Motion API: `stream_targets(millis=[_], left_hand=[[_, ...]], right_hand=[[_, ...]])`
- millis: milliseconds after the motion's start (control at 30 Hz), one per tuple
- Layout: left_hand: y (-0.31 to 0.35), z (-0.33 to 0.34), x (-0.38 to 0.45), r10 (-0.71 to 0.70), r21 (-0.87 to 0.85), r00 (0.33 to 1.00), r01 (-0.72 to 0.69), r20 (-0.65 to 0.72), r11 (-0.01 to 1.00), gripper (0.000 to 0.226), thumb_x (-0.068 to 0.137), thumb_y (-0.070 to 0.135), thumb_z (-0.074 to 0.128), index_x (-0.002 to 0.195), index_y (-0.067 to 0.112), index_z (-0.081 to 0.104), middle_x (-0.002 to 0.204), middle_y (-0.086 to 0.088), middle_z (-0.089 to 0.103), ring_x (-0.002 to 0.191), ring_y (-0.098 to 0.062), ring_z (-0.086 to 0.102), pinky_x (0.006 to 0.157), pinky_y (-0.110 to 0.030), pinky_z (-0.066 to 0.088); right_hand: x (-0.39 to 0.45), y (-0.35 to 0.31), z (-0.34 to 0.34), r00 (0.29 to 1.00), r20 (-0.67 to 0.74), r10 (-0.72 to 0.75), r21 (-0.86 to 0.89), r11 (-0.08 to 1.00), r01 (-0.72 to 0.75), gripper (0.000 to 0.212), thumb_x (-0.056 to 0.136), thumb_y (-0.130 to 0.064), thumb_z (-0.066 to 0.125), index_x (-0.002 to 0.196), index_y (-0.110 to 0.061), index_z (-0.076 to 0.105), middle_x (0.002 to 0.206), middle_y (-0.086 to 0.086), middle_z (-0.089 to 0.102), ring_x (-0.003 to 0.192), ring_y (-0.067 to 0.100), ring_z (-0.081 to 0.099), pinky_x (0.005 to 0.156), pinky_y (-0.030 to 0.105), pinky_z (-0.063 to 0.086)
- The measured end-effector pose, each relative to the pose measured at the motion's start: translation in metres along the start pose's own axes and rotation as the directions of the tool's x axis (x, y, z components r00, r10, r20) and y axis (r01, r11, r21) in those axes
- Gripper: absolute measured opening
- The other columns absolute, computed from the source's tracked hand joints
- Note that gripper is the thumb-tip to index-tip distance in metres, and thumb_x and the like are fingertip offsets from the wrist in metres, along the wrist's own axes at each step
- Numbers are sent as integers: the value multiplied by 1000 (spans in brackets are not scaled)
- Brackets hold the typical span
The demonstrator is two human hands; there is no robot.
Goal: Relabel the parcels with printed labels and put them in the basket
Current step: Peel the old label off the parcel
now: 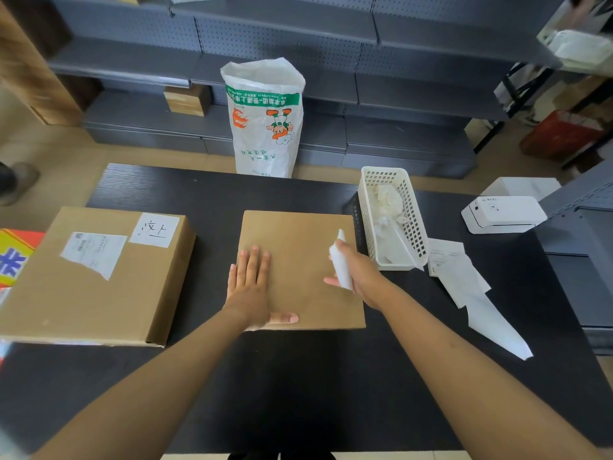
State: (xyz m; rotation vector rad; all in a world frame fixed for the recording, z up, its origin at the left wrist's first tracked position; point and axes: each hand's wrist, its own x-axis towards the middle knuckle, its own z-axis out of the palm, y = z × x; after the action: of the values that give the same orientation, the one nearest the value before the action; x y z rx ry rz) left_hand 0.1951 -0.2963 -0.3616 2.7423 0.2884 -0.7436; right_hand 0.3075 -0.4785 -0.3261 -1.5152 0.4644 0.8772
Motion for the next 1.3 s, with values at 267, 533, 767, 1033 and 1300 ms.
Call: stream_targets(millis=[267, 533, 767, 1033, 1300], left_hand=[[2, -1, 1, -19, 37, 1000, 19, 14, 999, 137, 64, 87, 50, 141, 14, -36, 148, -8, -43, 134, -28, -41, 116, -48, -17], [5, -8, -3, -24, 61, 1000, 25, -15, 998, 138, 64, 85, 53, 145, 10, -29, 152, -12, -35, 140, -31, -33, 116, -45, -14], [6, -9, -2, -16, 57, 1000, 17, -4, 998, 137, 66, 84, 54, 144, 9, -31, 152, -13, -36, 139, -33, -33, 116, -46, -13], [4, -12, -3, -4, 33, 1000, 4, 13, 999, 135, 69, 80, 57, 145, 9, -29, 152, -12, -35, 139, -31, -33, 117, -45, -13], [12, -28, 3, -60, 166, 998, 53, 35, 985, 129, 71, 78, 57, 149, 6, -16, 157, -17, -19, 144, -38, -18, 118, -47, -5]], right_hand=[[-8, 8, -3, 975, -4, -222, -379, 903, 203, 42, 97, -4, 41, 131, -28, 48, 117, 4, 50, 76, 27, 69, 60, 33, 59], [-19, 4, -6, 978, -47, -203, -515, 844, 151, 23, 86, -39, 52, 99, -21, 60, 111, 6, 53, 87, 18, 47, 72, 30, 38], [-17, 13, -4, 965, -125, -231, -495, 857, 141, 25, 99, -22, 39, 117, -9, 50, 102, 4, 57, 80, 20, 65, 72, 31, 49], [-22, 19, 13, 921, -172, -349, -462, 854, 237, 30, 85, 6, 33, 85, -20, 46, 78, 4, 58, 66, 13, 52, 59, 22, 45], [-20, 13, -13, 933, -182, -312, -500, 846, 185, 25, 96, -9, 41, 119, -13, 50, 116, 5, 55, 99, 19, 56, 85, 33, 50]])
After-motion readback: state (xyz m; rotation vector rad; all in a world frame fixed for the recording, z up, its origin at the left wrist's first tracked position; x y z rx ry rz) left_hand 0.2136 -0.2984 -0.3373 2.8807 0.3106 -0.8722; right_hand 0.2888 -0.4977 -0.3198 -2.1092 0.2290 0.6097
